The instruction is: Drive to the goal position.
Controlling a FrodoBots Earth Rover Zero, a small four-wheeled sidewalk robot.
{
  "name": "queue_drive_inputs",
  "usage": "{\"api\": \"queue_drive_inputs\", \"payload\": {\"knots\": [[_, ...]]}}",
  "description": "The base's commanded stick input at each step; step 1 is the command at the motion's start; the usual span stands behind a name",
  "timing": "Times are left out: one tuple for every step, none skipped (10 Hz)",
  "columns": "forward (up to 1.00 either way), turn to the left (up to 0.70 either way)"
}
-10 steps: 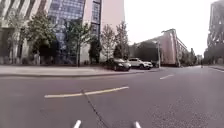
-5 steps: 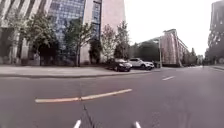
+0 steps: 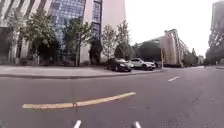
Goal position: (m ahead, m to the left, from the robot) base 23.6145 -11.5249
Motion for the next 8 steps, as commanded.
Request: {"api": "queue_drive_inputs", "payload": {"knots": [[0.7, 0.0], [0.7, 0.0], [0.7, 0.0], [0.7, 0.0], [0.7, 0.0], [0.7, 0.0], [0.7, -0.01], [0.7, -0.03]]}}
